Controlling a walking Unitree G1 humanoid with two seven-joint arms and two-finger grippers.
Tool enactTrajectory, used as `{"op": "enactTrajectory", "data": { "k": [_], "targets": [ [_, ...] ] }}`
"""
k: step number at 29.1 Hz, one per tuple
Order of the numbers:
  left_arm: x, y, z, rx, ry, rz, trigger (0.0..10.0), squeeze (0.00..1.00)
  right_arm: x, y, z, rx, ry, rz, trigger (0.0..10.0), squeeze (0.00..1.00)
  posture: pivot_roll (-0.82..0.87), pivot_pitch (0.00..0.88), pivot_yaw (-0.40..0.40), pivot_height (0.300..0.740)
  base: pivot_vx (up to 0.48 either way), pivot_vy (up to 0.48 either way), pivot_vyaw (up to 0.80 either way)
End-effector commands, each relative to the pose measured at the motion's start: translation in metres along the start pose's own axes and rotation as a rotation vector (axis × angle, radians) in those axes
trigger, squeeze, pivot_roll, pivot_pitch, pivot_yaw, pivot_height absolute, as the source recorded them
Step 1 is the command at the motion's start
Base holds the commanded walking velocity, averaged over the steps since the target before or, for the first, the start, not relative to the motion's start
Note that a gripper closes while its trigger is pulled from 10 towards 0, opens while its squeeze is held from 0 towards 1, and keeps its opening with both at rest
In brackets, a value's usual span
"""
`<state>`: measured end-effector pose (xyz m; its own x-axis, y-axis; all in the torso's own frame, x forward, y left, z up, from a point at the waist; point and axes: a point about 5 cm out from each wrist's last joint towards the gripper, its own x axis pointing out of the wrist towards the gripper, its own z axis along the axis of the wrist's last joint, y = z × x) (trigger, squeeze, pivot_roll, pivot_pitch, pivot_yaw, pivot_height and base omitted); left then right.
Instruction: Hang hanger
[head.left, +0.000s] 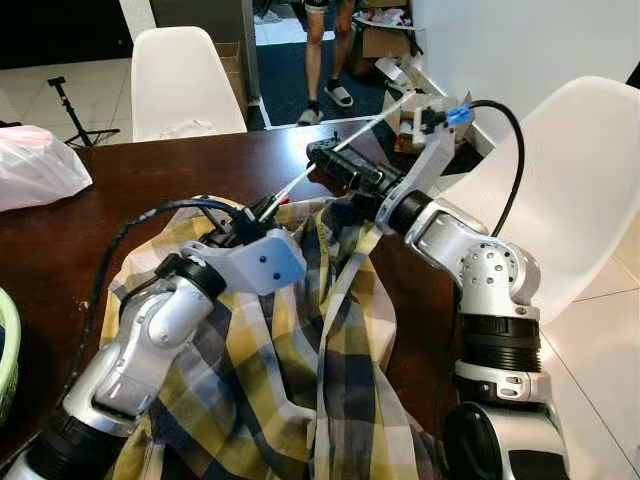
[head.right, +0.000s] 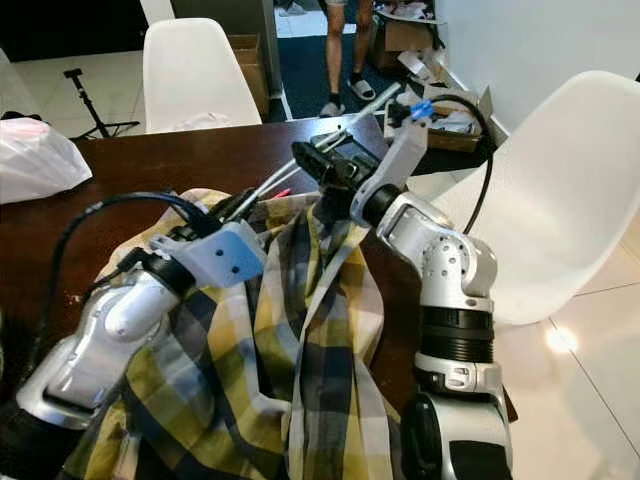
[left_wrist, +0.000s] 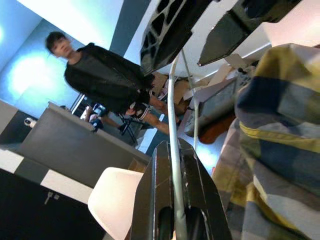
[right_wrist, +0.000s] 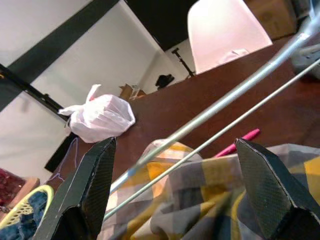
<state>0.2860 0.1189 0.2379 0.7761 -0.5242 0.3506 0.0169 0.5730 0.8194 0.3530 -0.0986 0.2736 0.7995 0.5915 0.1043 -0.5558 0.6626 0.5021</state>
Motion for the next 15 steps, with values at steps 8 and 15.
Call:
{"op": "enactTrajectory", "data": {
  "k": [8, 15],
  "targets": [
    [0.000, -0.014, 0.004, -0.010, -0.031, -0.045, 0.0, 0.00, 0.001, -0.006, -0.010, -0.053, 0.080, -0.096, 10.0, 0.00, 0.03, 0.145, 0.018, 0.740, 0.000, 0.000, 0.00],
    [0.000, -0.020, 0.006, -0.012, -0.041, -0.061, 0.0, 0.00, -0.001, -0.013, -0.013, -0.058, 0.101, -0.162, 3.3, 0.00, 0.02, 0.144, 0.021, 0.740, 0.000, 0.000, 0.00]
  ]
}}
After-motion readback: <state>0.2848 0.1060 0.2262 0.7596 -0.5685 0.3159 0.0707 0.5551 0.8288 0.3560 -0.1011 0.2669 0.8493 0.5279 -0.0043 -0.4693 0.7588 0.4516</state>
